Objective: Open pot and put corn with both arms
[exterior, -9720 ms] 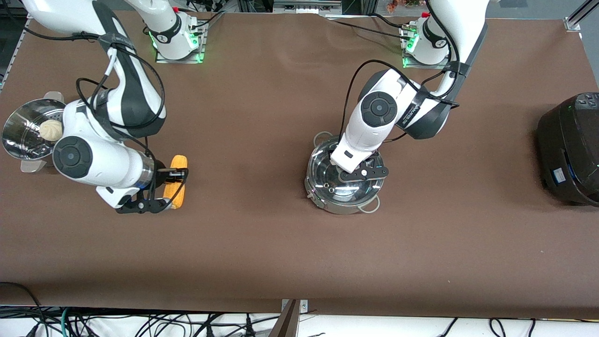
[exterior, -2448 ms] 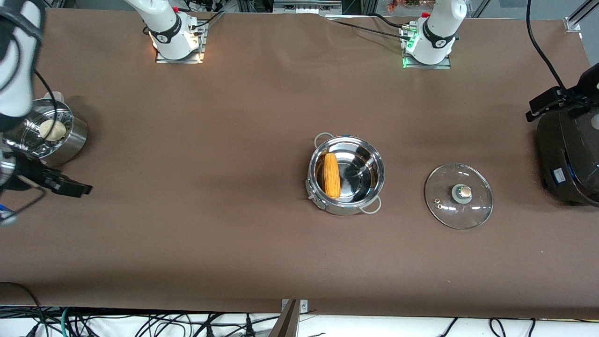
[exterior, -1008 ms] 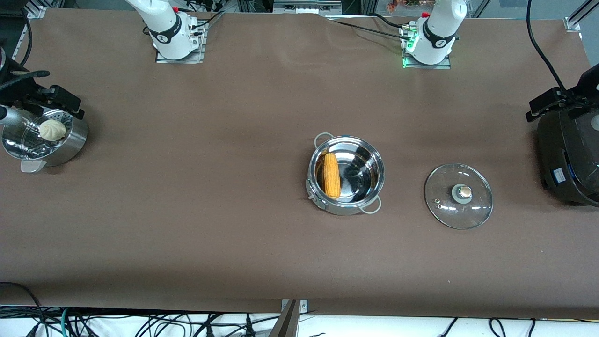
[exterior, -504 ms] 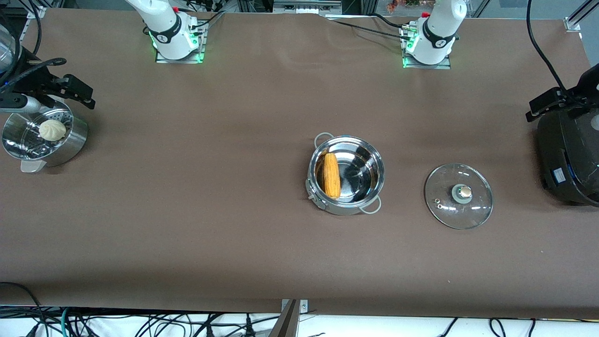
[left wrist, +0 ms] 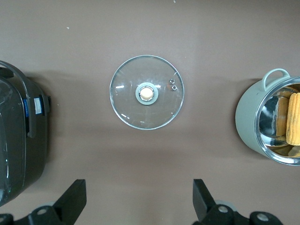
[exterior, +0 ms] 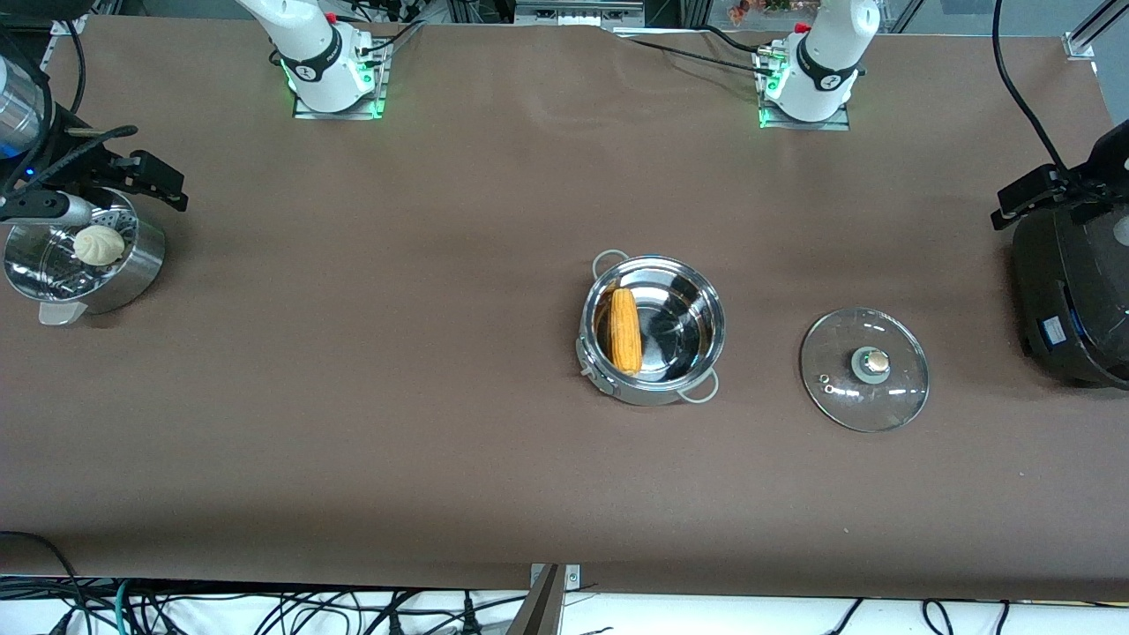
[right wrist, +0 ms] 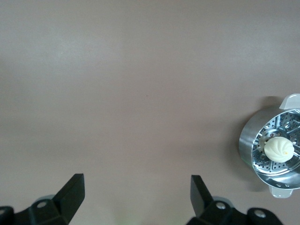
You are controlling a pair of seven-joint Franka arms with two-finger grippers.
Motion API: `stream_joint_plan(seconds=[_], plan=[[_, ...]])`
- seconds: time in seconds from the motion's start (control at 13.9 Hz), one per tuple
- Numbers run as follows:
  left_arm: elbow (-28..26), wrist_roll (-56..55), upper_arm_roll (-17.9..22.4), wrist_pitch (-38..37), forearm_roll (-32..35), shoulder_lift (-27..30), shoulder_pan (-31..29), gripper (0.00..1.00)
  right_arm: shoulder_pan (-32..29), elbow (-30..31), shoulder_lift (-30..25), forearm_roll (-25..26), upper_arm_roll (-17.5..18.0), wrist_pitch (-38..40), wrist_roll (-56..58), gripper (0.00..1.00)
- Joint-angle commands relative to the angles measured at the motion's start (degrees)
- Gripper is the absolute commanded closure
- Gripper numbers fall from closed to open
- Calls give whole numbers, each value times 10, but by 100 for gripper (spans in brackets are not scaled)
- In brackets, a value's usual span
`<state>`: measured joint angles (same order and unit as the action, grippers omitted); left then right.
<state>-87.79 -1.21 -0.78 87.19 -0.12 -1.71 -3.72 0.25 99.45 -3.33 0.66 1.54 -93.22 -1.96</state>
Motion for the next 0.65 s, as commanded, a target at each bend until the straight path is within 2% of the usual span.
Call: stream_joint_plan(seconds=[0.0,0.29,0.58], plan=[[20,2,-1,-14,-4,-8,-1,0,-9,-19,9,8,8,10,6,0],[20,1,-1,-14,-4,-7,-1,0,-6,-23,13,5,8,6,3,0],[20,2,-1,-17,-4,-8,-1,0,-4,-58,37,5,8,12,6,0]])
